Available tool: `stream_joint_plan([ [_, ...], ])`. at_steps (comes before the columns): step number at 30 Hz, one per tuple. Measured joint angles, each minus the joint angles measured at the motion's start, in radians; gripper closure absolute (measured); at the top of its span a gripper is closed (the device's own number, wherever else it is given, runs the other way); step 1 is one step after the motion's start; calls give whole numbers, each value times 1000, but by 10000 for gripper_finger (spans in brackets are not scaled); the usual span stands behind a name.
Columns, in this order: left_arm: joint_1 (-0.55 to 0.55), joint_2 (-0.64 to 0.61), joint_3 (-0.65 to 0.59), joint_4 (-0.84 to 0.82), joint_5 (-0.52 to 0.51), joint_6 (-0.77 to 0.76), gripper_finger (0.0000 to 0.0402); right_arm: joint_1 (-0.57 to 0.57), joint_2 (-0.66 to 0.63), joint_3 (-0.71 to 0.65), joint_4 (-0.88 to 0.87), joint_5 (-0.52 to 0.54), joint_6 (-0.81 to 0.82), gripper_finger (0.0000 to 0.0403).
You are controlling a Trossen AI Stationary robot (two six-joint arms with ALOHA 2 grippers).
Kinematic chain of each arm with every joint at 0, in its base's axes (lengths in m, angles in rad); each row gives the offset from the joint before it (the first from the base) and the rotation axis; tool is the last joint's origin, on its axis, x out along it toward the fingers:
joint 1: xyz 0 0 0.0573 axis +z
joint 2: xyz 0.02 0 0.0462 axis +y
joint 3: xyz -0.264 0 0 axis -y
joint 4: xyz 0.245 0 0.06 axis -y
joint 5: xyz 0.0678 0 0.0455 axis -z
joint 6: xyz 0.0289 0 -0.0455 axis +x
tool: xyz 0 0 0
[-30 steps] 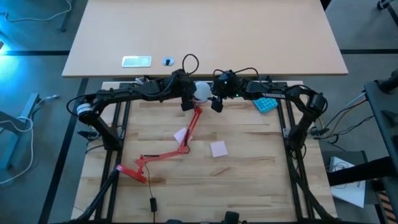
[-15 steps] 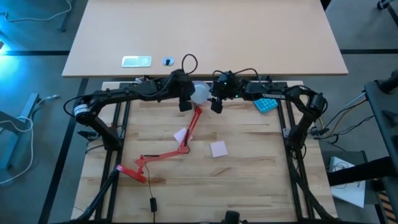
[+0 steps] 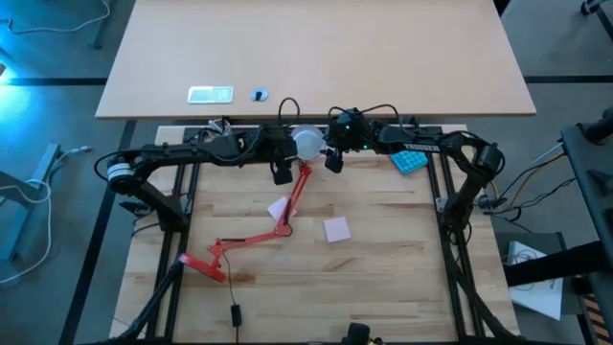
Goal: Screw lightbulb
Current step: Insert the lightbulb into the red lamp
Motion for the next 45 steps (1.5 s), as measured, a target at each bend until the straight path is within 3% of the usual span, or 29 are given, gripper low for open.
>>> stream_joint_plan([
  [6, 1, 0, -11, 36, -124, 22, 248, 0, 0, 0, 0, 2, 19, 177],
  [27, 64, 31, -11, 194, -130, 53, 248, 1, 0, -1, -2, -3, 23, 180],
  [34, 31, -22, -11, 75, -182, 73, 248, -5, 0, -1, 7, 1, 82, 169],
  [38, 14, -54, -25, 34, -157, 57, 248, -7, 0, -1, 7, 2, 82, 167],
  [42, 22, -45, -38, 60, -8, 33, 247, -9, 0, -1, 2, 2, 82, 172],
  [45, 38, -3, -32, 52, 14, 21, 232, -9, 0, -1, -2, 2, 76, 173],
])
